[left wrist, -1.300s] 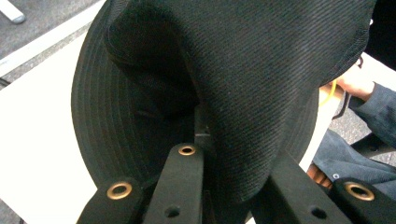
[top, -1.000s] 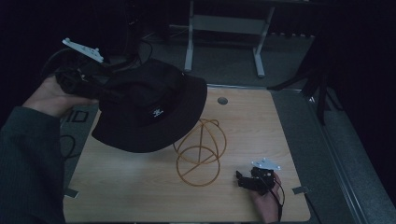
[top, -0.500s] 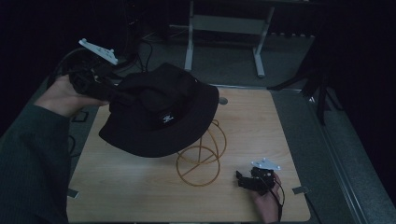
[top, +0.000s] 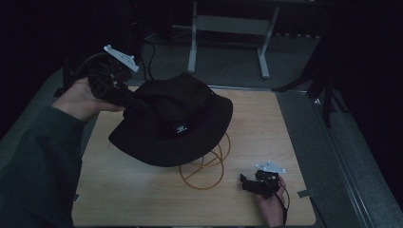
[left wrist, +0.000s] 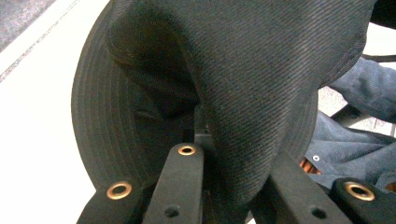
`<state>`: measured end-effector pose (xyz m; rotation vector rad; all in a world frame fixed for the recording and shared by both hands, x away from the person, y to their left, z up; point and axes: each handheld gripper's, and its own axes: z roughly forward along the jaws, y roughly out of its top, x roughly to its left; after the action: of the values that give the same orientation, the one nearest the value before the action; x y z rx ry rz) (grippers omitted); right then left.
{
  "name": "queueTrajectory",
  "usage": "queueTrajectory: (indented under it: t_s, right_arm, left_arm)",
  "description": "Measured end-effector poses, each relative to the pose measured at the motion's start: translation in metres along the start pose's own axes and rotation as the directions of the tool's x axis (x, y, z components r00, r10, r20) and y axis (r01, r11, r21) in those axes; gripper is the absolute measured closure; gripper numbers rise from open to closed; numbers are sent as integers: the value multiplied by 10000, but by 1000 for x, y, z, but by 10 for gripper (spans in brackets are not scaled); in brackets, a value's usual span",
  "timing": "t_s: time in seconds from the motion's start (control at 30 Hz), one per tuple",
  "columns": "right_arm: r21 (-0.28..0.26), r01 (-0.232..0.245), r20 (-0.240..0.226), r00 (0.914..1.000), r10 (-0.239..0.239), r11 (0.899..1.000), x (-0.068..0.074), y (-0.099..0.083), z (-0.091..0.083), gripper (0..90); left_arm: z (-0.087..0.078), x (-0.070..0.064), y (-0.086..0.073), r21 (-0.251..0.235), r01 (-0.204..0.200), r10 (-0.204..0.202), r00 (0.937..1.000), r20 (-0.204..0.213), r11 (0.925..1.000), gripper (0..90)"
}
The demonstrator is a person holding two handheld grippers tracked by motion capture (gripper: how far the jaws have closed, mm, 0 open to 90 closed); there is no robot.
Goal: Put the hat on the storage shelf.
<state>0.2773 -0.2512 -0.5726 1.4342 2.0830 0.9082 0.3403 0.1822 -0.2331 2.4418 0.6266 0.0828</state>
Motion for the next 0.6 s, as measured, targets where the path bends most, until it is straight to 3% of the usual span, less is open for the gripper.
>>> queueTrajectory:
  t_s: [0.6]
  right_arm:
    - [-2,14,-11,10000,-14,10000,0,0,0,127]
  left_arm:
    - [25,-18,31,273,-542,534,9982,278,9982,862]
